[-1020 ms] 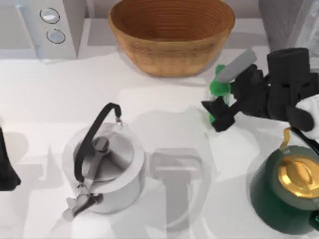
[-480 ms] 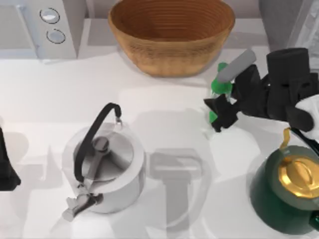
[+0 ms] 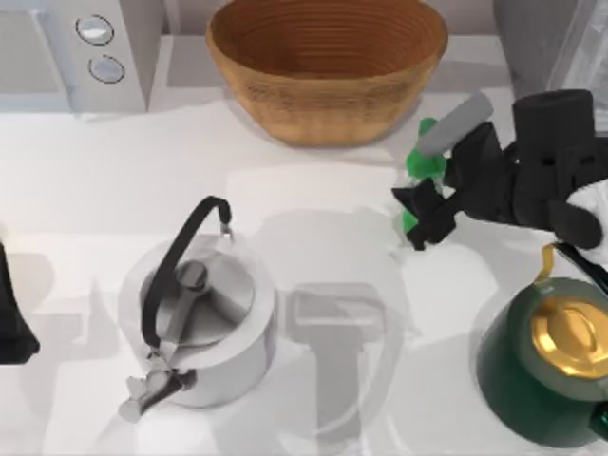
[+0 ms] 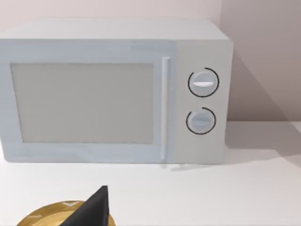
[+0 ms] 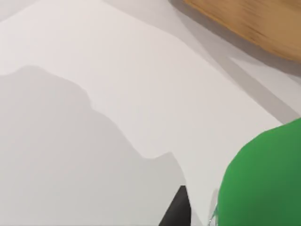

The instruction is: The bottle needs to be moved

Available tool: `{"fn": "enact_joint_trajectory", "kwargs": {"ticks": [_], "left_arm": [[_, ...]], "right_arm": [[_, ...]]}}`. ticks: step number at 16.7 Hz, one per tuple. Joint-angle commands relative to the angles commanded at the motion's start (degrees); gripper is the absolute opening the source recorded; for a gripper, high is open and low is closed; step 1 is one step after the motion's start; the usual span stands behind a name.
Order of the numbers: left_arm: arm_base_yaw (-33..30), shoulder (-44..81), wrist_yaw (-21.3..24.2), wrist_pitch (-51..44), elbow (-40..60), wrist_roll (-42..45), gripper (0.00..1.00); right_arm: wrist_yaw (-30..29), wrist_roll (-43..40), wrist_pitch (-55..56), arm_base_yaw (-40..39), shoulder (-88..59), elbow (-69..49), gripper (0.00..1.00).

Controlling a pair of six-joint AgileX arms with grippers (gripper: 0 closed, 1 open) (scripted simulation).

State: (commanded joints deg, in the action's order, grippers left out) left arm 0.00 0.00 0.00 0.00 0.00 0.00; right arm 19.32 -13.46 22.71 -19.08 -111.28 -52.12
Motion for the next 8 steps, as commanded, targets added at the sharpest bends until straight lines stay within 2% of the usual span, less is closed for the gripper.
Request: {"fn": "enact_joint_trajectory", "kwargs": {"ticks": [4, 8], "left_arm": [[0.0, 0.0, 0.0, 0.0, 0.0, 0.0, 1.0], [0.0, 0.0, 0.0, 0.0, 0.0, 0.0, 1.0]], "right_arm": [[-1.2, 0.4, -2.9, 7.5, 5.3, 3.6, 0.0], [-2.8, 2.6, -2.9, 20.3, 13.5, 11.4, 0.0]]}}
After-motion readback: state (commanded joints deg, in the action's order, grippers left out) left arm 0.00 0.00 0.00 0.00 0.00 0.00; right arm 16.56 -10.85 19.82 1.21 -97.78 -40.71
